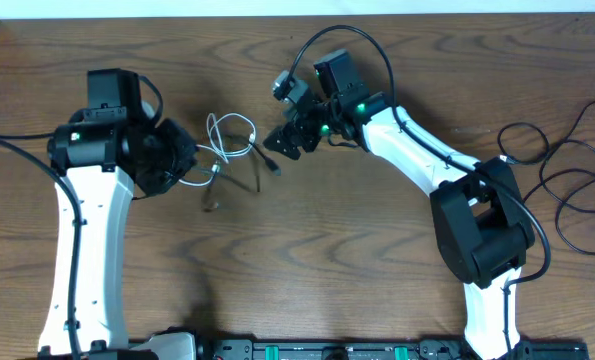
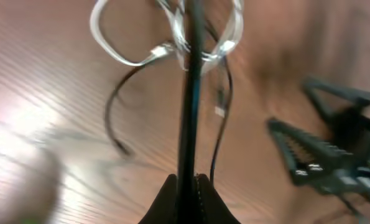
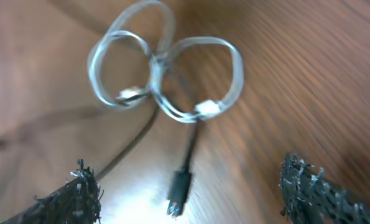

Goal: Untangle cables
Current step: 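Move the right gripper left to the white cable beside the left gripper, then grasp the white cable with the right gripper and lift it up, then carry the white cable to the far right pile and release it, then move the right gripper back to the black cable near the left gripper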

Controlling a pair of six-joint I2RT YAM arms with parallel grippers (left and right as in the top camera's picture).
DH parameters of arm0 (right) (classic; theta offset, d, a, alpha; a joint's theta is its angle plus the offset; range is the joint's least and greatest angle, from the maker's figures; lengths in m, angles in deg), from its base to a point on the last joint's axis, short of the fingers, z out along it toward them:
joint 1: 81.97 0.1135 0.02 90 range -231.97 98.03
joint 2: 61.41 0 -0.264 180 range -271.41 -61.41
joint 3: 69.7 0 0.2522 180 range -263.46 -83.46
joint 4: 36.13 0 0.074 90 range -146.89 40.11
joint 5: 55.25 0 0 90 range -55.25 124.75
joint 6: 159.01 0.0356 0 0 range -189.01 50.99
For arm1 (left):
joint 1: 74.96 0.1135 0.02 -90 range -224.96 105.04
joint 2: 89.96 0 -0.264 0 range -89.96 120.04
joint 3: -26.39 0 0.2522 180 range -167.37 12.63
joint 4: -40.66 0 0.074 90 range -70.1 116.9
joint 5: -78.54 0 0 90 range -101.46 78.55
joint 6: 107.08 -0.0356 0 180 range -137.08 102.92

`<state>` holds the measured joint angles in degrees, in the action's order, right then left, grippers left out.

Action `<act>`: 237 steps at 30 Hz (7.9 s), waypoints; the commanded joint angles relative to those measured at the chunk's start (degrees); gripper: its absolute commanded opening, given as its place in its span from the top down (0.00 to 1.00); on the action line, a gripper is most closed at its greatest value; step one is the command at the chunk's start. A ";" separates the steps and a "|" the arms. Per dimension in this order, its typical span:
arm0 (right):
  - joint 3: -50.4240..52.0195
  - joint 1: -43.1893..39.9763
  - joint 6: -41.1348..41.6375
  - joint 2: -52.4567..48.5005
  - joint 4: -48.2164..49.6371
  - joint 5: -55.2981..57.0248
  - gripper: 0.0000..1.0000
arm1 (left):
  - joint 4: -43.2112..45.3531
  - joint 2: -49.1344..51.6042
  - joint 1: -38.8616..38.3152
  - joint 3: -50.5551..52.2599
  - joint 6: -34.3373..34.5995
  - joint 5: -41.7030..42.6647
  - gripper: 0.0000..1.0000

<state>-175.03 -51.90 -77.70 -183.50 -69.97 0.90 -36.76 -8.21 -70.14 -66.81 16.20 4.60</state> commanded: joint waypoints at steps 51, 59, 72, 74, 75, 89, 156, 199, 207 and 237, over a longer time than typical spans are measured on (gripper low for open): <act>-0.57 7.61 28.39 -4.17 21.90 8.61 0.99 | 28.26 0.68 0.09 26.99 -9.64 -15.69 0.93; -0.57 2.78 26.86 6.49 11.34 2.80 0.99 | 29.53 0.68 0.09 27.63 -8.59 -15.72 0.93; -0.59 -1.29 24.92 19.76 5.53 -1.57 0.99 | 31.56 1.01 0.09 28.50 -8.59 -15.72 0.93; -0.63 -1.77 23.58 21.07 6.16 -3.43 0.99 | 31.67 1.20 0.09 28.50 -8.59 -15.72 0.93; -0.66 -1.99 22.80 21.66 6.82 -4.35 0.99 | 31.67 1.27 0.09 28.50 -8.59 -15.72 0.93; -0.68 -3.41 20.15 28.24 25.33 -5.51 0.99 | 31.65 1.38 0.09 28.50 -8.59 -15.69 0.92; -0.52 -48.39 10.34 10.14 -15.76 34.80 0.99 | 31.65 1.38 0.09 28.61 -7.69 -15.67 0.91; -1.05 -49.16 9.88 6.03 -18.99 24.68 0.99 | 32.50 3.23 0.09 28.61 -7.52 -15.65 0.85; -0.96 -50.80 10.86 3.32 -20.63 36.96 0.98 | 32.74 3.23 0.09 28.61 -7.50 -15.30 0.85; -0.96 -33.70 11.19 2.91 -17.64 10.54 0.62 | 35.12 4.74 -0.39 28.61 -4.02 -12.76 0.86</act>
<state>-176.35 -89.67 -66.09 -180.13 -88.33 12.88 -2.57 -4.60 -70.16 -38.96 10.01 -10.24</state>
